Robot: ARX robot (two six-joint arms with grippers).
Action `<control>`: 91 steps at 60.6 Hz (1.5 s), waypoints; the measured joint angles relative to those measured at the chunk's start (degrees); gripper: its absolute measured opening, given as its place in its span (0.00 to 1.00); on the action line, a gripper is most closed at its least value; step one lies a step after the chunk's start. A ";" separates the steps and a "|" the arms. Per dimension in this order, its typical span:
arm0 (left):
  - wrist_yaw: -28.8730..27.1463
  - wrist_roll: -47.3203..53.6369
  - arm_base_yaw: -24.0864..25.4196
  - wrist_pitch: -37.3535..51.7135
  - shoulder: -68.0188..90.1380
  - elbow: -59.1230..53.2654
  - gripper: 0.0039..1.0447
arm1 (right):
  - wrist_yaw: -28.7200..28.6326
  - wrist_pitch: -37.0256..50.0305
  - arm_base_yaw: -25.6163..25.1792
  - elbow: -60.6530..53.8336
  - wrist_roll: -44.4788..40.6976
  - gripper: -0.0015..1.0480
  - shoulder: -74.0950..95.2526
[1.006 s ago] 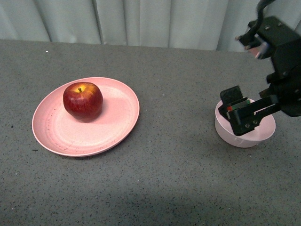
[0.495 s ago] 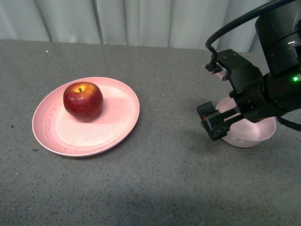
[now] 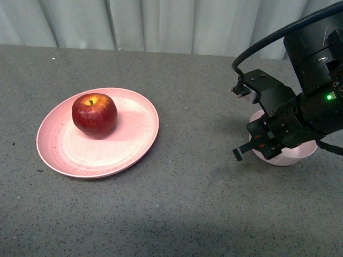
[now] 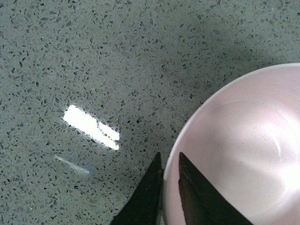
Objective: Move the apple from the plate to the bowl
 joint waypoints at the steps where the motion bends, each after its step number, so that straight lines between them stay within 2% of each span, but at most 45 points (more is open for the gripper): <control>1: 0.00 0.00 0.00 0.00 0.00 0.00 0.94 | 0.20 0.00 0.00 0.00 -0.04 0.05 0.00; 3: 0.02 0.00 0.00 0.00 0.00 0.00 0.94 | 0.74 0.22 0.00 0.00 -0.39 0.01 -0.02; 13: 0.00 0.00 0.00 0.00 0.00 0.00 0.94 | 1.75 1.01 0.55 -0.11 -2.10 0.01 -1.11; 23: 0.02 0.00 -0.02 0.00 0.00 0.00 0.94 | -5.40 -0.83 4.04 0.66 -1.95 0.01 -6.12; 41: 0.00 0.00 0.00 0.00 0.00 0.00 0.94 | -8.20 -4.96 10.95 7.10 -1.55 0.01 -3.52; 74: 0.00 0.00 0.00 0.00 0.00 0.00 0.94 | -7.39 -6.43 15.15 11.56 -0.42 0.01 3.43; 86: 0.00 0.00 0.00 0.00 0.00 0.00 0.94 | -6.45 -1.07 15.34 11.72 1.55 0.01 4.85; 91: 0.00 0.00 -0.02 0.00 0.00 0.00 0.94 | -6.64 0.90 15.34 11.37 2.34 0.10 4.87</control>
